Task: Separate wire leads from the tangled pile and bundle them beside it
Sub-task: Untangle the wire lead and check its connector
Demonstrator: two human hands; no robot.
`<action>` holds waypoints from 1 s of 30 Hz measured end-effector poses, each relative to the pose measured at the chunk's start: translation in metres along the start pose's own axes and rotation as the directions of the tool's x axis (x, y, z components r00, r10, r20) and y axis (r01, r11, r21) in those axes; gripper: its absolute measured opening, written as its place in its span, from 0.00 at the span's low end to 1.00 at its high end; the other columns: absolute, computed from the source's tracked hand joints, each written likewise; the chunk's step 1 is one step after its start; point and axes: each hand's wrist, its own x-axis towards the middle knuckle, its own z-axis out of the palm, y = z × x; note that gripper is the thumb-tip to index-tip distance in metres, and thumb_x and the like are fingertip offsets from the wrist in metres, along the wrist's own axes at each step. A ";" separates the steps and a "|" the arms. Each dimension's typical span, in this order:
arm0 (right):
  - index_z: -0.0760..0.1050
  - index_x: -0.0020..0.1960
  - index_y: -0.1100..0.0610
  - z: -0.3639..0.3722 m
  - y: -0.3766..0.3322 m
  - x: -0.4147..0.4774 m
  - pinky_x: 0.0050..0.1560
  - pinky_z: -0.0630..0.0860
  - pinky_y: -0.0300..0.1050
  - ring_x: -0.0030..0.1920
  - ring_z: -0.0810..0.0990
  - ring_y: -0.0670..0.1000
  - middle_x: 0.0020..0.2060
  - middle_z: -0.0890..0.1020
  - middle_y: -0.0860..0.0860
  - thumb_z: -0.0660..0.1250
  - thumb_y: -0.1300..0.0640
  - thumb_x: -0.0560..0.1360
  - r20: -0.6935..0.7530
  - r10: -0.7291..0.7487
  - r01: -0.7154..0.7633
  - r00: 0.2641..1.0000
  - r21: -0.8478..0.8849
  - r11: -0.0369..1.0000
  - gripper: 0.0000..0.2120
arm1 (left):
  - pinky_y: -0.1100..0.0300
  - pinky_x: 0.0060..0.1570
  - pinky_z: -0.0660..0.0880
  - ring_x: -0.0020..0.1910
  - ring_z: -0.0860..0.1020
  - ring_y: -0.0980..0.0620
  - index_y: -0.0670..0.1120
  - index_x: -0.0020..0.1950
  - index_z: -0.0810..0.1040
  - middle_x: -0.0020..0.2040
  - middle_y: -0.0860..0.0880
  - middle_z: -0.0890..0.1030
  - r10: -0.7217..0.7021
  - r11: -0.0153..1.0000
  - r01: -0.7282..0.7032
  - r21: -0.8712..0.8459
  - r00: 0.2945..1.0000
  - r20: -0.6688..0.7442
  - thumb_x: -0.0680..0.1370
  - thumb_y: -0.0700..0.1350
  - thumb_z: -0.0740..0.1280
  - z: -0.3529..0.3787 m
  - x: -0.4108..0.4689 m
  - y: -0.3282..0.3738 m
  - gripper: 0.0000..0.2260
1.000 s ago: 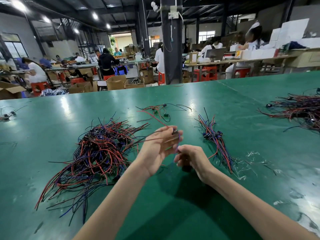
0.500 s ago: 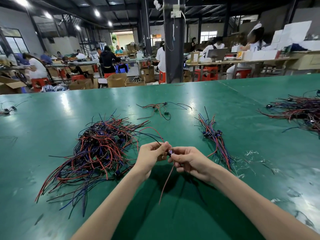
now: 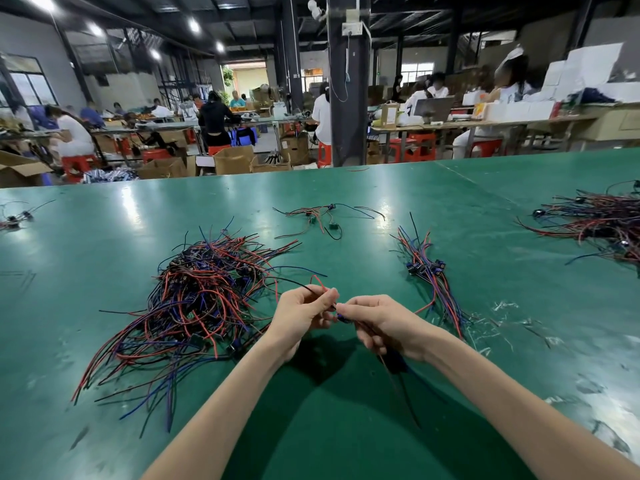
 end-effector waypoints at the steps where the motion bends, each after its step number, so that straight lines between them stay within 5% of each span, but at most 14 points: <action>1: 0.75 0.40 0.54 0.000 0.000 0.000 0.19 0.61 0.35 0.18 0.63 0.46 0.21 0.74 0.53 0.67 0.51 0.76 -0.012 -0.012 0.012 1.000 0.000 1.000 0.09 | 0.66 0.27 0.73 0.25 0.74 0.58 0.41 0.41 0.77 0.28 0.50 0.78 -0.008 0.999 0.009 -0.036 1.000 0.021 0.75 0.38 0.68 0.001 -0.001 0.000 0.04; 7: 0.77 0.46 0.54 -0.002 -0.004 -0.002 0.27 0.73 0.39 0.24 0.71 0.47 0.28 0.79 0.55 0.64 0.57 0.77 -0.015 -0.026 0.027 1.000 0.044 0.999 0.04 | 0.67 0.26 0.74 0.24 0.76 0.56 0.41 0.42 0.74 0.29 0.49 0.78 -0.064 0.970 0.076 -0.230 0.996 0.059 0.75 0.37 0.67 0.001 -0.002 0.006 0.03; 14: 0.70 0.47 0.57 0.000 -0.008 -0.003 0.30 0.76 0.42 0.25 0.74 0.51 0.30 0.79 0.58 0.55 0.58 0.80 0.108 0.025 -0.033 0.994 0.065 0.997 0.06 | 0.68 0.26 0.74 0.24 0.74 0.57 0.42 0.40 0.73 0.28 0.48 0.77 -0.114 0.953 0.129 -0.274 0.991 0.071 0.74 0.38 0.68 0.004 -0.004 0.009 0.05; 20: 0.68 0.41 0.56 -0.002 -0.009 -0.004 0.25 0.62 0.38 0.28 0.70 0.49 0.33 0.80 0.53 0.51 0.60 0.78 0.055 0.005 -0.010 0.998 0.088 0.996 0.10 | 0.66 0.32 0.78 0.28 0.79 0.54 0.39 0.42 0.76 0.33 0.44 0.81 -0.163 0.884 0.206 -0.420 0.977 0.137 0.74 0.34 0.66 0.007 -0.006 0.012 0.02; 24: 0.70 0.40 0.55 0.000 -0.008 -0.003 0.26 0.59 0.37 0.28 0.68 0.45 0.29 0.75 0.48 0.56 0.53 0.80 0.008 0.036 -0.036 0.999 0.057 0.998 0.12 | 0.66 0.33 0.79 0.28 0.79 0.54 0.38 0.42 0.76 0.33 0.44 0.81 -0.132 0.905 0.171 -0.390 0.983 0.125 0.76 0.32 0.64 0.008 -0.006 0.009 0.04; 30: 0.73 0.39 0.60 0.000 -0.006 -0.002 0.24 0.64 0.36 0.22 0.68 0.47 0.25 0.75 0.54 0.59 0.56 0.79 -0.050 0.001 -0.002 0.999 -0.032 1.000 0.12 | 0.66 0.34 0.78 0.30 0.79 0.54 0.38 0.42 0.76 0.32 0.45 0.80 0.014 0.988 -0.003 -0.153 0.997 0.071 0.75 0.31 0.65 0.009 -0.009 0.004 0.04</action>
